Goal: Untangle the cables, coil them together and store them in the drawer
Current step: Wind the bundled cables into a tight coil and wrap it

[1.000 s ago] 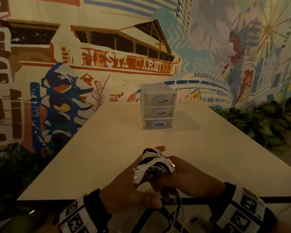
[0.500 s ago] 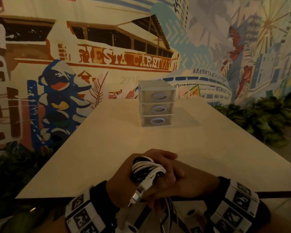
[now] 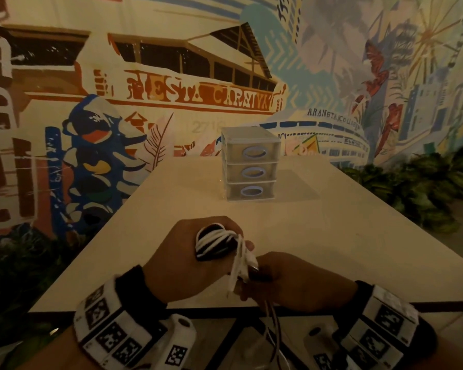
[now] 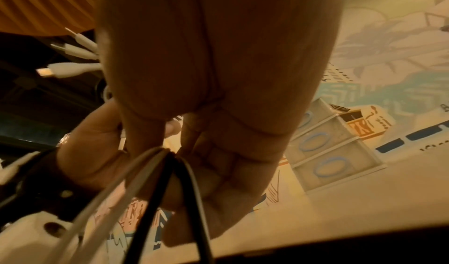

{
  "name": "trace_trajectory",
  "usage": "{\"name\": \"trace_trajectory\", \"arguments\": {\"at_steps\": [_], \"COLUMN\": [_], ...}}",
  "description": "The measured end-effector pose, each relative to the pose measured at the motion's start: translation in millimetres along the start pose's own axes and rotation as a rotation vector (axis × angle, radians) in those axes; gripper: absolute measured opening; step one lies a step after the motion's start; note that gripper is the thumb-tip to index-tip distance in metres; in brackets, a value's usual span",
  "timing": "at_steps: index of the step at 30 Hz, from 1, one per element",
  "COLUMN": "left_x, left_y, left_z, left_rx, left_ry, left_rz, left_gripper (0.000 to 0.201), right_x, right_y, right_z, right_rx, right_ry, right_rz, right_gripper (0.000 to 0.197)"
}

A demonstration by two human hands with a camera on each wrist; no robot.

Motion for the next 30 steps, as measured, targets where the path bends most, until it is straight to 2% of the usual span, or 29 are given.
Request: {"name": "trace_trajectory", "arguments": {"at_steps": [1,3,5,7,10,11,13,15,17,19,23,26,27,29,30], "left_x": [0,1,-3,-3,-4,-4,-6,-4,-1,-1,-6,-12,-14,-17,-17], "left_y": [1,1,3,4,3,1,-3,0,4,9,16,19,20,19,19], "left_z": [-11,-27,-35,-42,-42,-39,-29,-32,-34,-41,-39,-37,-36,-41,-43], "left_rx": [-0.046,-0.195,-0.326,-0.403,-0.355,-0.373,-0.295,-0.246,-0.199,-0.225,-0.191,-0.215,-0.216,-0.209,-0.195], "left_ry": [-0.08,-0.341,-0.462,-0.526,-0.634,-0.683,-0.759,-0.74,-0.705,-0.668,-0.63,-0.702,-0.716,-0.771,-0.791], "left_rz": [-0.012,-0.065,-0.083,-0.119,-0.168,-0.155,-0.284,-0.344,-0.38,-0.385,-0.397,-0.409,-0.412,-0.4,-0.388], "left_gripper": [0.004,0.013,0.03,0.034,0.012,0.014,0.014,0.026,0.03,0.027,0.028,0.023,0.026,0.033,0.033], "right_x": [2,5,5,3,-2,-3,-3,-2,-1,-1,-6,-8,-8,-8,-8], "right_y": [1,5,7,6,4,4,3,3,4,6,4,1,2,3,3], "right_z": [6,15,21,24,27,29,29,22,18,14,3,-3,-3,-7,-8], "right_rx": [-0.04,-0.092,-0.15,-0.188,-0.176,-0.177,-0.204,-0.198,-0.156,-0.107,-0.111,-0.024,0.001,0.004,0.005], "right_ry": [-0.015,-0.026,-0.032,-0.054,-0.123,-0.169,-0.296,-0.376,-0.335,-0.285,-0.275,-0.006,0.04,0.065,0.069], "right_rz": [-0.015,-0.036,-0.061,-0.056,-0.005,-0.005,-0.015,-0.018,0.003,0.02,-0.037,-0.077,-0.091,-0.103,-0.114], "right_gripper": [0.039,0.033,0.032,0.035,0.051,0.049,0.037,0.038,0.042,0.039,0.062,0.078,0.071,0.04,0.035]}}
Point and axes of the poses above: each hand's wrist, its own y-axis away from the middle knuckle, its own x-axis out of the back of the hand, z = x × y, the point moved 2 cm from there along -y, towards the middle knuckle, and after that the axes turned 7 degrees about z, right-handed, at the moved point
